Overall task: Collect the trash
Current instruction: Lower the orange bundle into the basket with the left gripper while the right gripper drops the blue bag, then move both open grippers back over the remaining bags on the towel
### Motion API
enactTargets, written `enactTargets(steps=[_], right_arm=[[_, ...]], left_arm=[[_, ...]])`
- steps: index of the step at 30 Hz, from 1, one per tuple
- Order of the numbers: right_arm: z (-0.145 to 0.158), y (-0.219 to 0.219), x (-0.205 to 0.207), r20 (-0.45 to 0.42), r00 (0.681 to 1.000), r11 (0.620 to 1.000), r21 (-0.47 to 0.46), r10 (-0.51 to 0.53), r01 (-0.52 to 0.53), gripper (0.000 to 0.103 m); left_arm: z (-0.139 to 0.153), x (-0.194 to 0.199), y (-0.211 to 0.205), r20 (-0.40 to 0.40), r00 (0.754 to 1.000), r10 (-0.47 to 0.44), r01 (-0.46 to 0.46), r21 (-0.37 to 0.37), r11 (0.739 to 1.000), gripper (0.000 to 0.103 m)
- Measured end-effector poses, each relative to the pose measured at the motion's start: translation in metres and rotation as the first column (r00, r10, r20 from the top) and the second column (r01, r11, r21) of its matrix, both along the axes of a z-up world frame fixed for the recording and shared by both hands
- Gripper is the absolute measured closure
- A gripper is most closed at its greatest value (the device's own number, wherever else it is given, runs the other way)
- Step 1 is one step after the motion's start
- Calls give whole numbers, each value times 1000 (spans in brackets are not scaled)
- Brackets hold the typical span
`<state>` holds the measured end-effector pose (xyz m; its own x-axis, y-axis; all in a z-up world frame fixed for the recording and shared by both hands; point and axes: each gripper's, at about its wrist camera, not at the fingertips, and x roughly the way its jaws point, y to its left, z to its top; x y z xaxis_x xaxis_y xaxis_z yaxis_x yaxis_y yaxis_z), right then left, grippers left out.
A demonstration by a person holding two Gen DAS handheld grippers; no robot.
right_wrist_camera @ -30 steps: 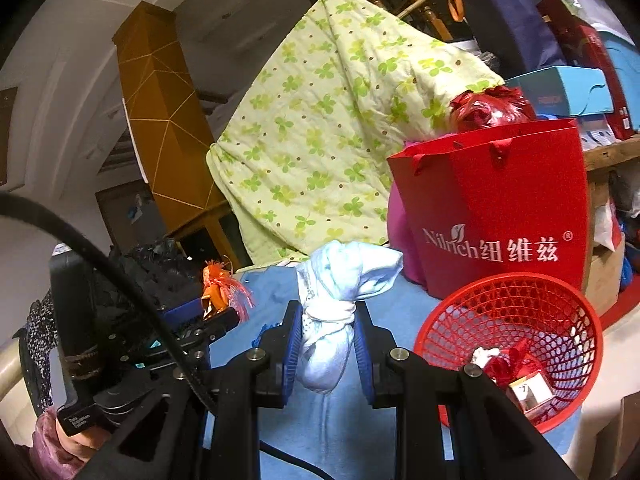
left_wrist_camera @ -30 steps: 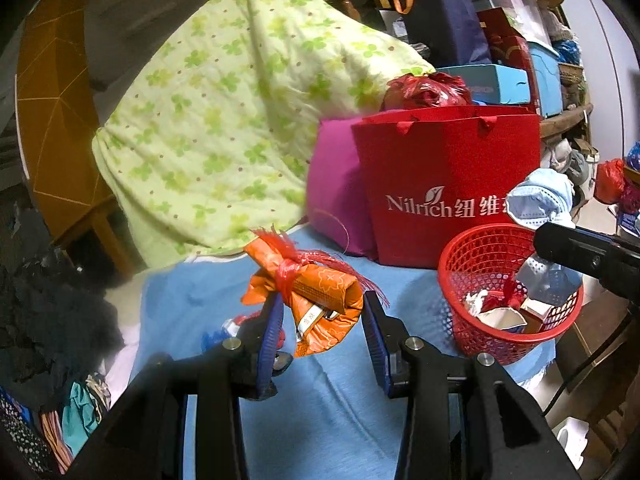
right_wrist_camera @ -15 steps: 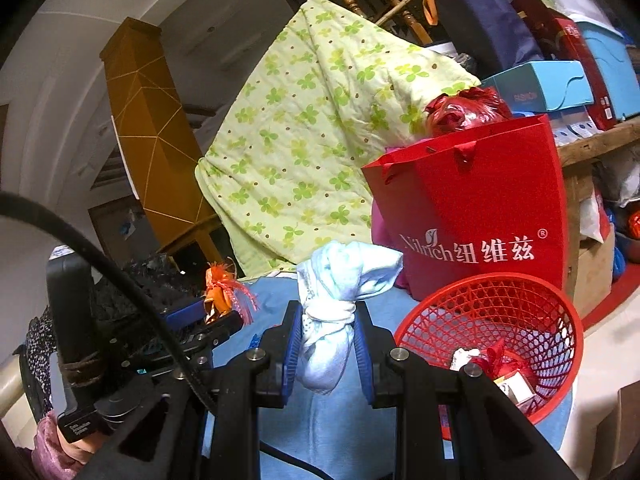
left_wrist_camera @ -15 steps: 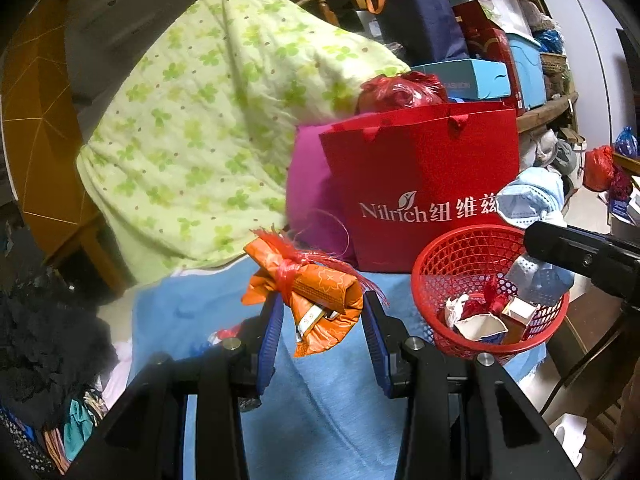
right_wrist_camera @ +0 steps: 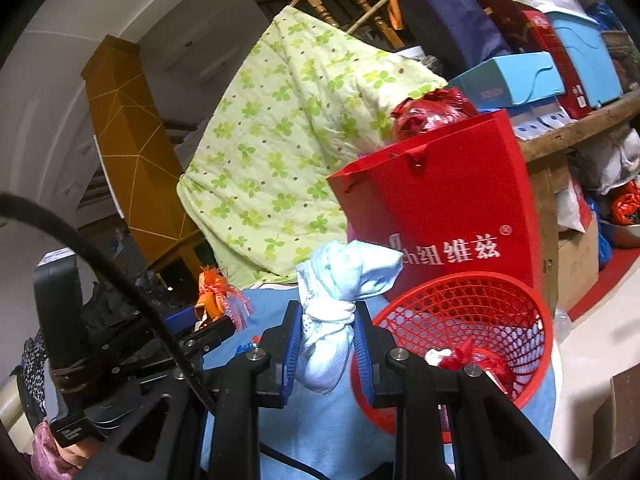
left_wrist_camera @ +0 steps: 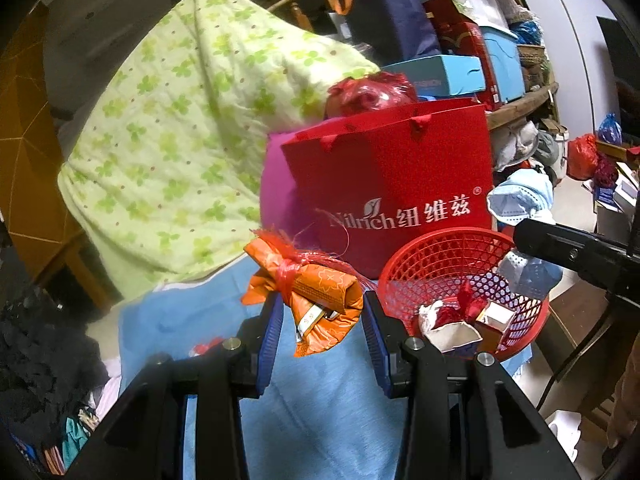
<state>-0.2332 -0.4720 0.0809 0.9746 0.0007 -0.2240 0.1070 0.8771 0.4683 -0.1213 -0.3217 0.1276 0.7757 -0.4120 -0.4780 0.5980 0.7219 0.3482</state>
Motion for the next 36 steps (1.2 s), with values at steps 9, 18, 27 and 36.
enactTargets(steps=[9,18,27,36], right_arm=[[-18,-47,-10,-20,995,993,74,-94,95,76],[-56,-104,12,-66,992,955,271,-107,121,74],[-67,-110,10,-47,991,938,319,-124,133,31],[-33,-61,-3,40,998,974,223,-51,41,31]], left_arm=[[-3,1,-29,-103,985,-137,132,-57,990,61],[-28,22,-76,-273,922,-276,249,-130,960,57],[-56,37,-60,-317,927,-201,181,-93,979,34],[-60,40,28,-230,973,16,-20,-15,1000,34]])
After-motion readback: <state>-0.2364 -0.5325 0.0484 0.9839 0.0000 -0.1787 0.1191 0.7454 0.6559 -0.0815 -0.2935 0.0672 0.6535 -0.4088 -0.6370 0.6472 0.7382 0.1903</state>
